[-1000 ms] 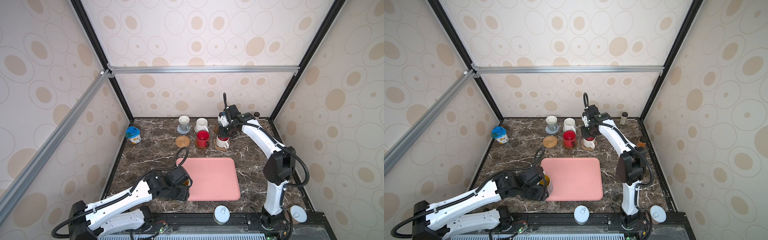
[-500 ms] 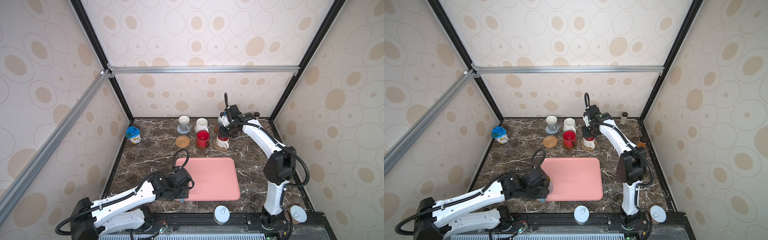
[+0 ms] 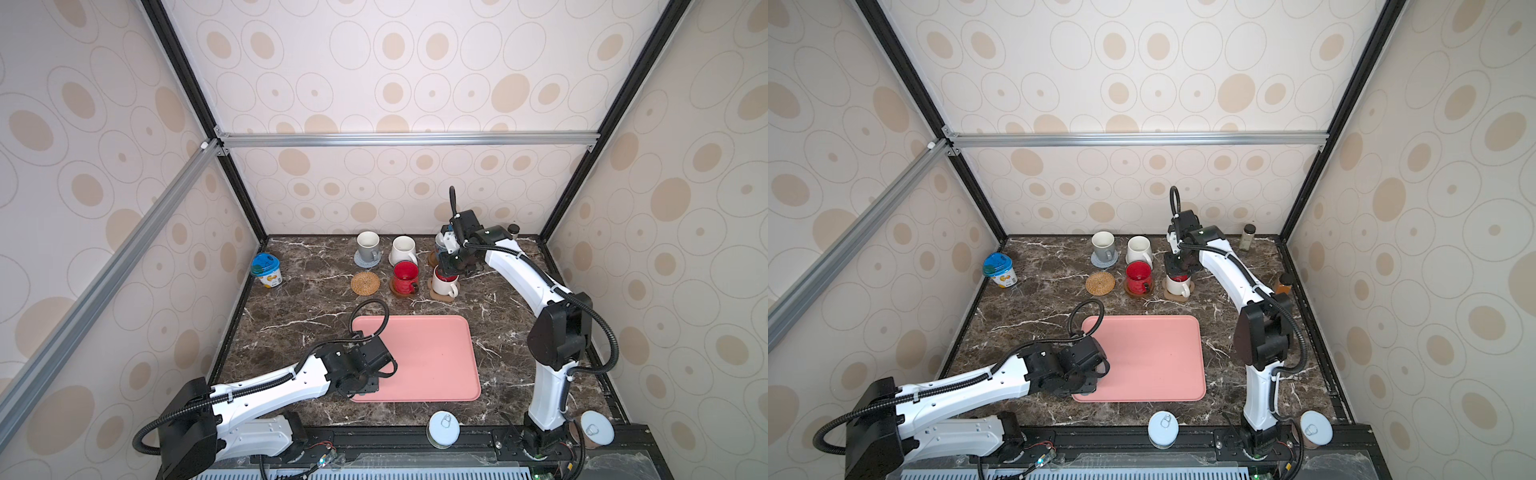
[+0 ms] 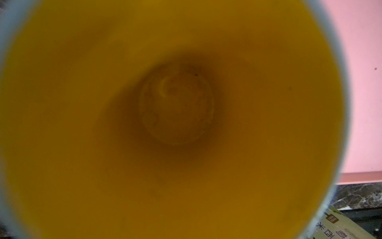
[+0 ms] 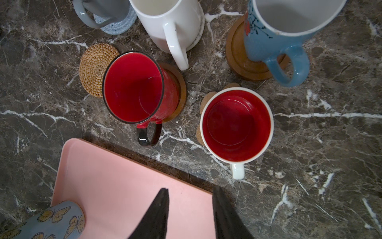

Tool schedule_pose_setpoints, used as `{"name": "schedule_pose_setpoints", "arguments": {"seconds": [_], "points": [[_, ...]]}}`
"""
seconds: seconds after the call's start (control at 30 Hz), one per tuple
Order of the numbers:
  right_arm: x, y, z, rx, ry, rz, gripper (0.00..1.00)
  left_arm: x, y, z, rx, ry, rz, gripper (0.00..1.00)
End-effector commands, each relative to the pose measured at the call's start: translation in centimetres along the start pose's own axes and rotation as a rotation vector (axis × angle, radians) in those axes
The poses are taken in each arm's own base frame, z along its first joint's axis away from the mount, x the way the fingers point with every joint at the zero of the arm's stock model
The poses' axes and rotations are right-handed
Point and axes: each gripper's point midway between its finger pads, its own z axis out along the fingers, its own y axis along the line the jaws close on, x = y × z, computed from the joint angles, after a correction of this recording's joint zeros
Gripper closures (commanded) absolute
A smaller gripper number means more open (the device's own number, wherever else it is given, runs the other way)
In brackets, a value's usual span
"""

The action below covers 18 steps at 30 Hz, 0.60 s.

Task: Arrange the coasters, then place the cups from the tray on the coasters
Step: 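Lift the butterfly mug with left gripper and carry it toward the rattan coaster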

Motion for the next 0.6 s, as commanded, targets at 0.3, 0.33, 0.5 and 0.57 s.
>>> {"name": "schedule_pose_setpoints", "arguments": {"seconds": [0.3, 0.33, 0.5, 0.57], "points": [[0.1, -0.2, -1.3, 0.005, -0.01, 0.01, 0.61, -2.0, -1.2, 0.4, 0.006, -0.094, -0.048, 0.75], [0.1, -0.2, -1.3, 0.006, -0.009, 0.011, 0.61, -2.0, -1.1, 0.5, 0.003, -0.098, -0.051, 0.77], [0.3, -0.3, -1.3, 0.007, -0.006, 0.014, 0.61, -2.6, -1.0, 0.5, 0.001, -0.121, -0.081, 0.81], [0.4, -0.3, -1.3, 0.006, -0.006, 0.012, 0.61, -2.8, -1.1, 0.5, 0.005, -0.129, -0.087, 0.82]]}}
